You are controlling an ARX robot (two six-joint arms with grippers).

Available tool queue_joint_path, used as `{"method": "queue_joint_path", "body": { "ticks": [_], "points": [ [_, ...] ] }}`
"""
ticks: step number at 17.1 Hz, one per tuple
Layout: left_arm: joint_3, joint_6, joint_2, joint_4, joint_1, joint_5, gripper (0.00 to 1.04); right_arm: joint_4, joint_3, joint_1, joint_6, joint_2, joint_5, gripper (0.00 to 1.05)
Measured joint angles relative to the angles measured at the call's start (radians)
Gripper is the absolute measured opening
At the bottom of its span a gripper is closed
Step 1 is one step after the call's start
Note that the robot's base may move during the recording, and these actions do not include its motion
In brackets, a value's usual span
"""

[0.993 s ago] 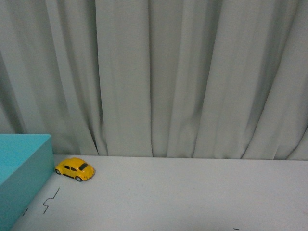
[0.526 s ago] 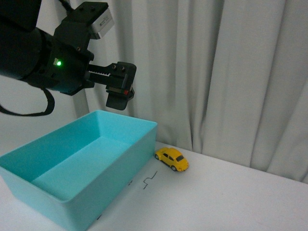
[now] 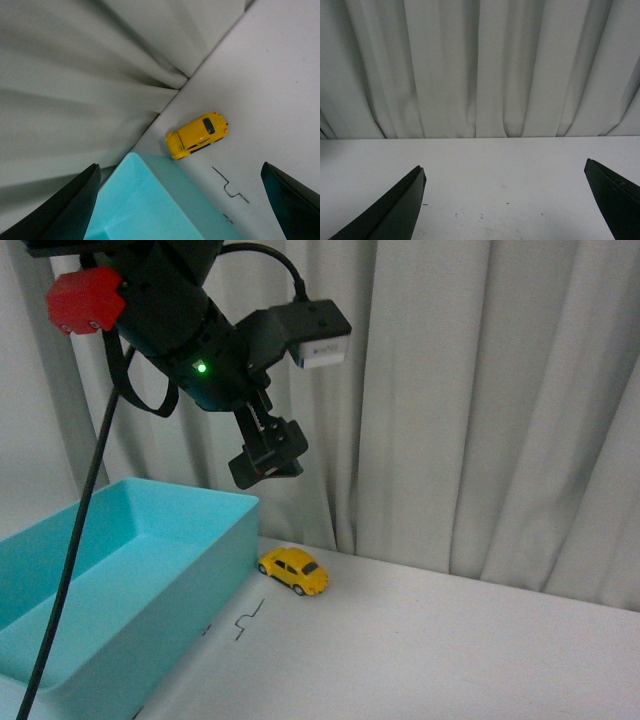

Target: Wind up and store yellow beetle toy

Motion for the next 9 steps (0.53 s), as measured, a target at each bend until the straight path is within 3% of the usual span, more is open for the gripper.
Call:
{"method": "queue_joint_path", "body": {
  "ticks": [7,9],
  "points": [
    [0.175,0.558,0.258,-0.173,-0.013,-0.079,0.98,0.0,0.0,0.0,0.0,0.0,0.0,0.98],
    [0.21,0.642,0.298,-0.189,-0.013,-0.081,0.98,0.0,0.0,0.0,0.0,0.0,0.0,0.98]
  ]
}}
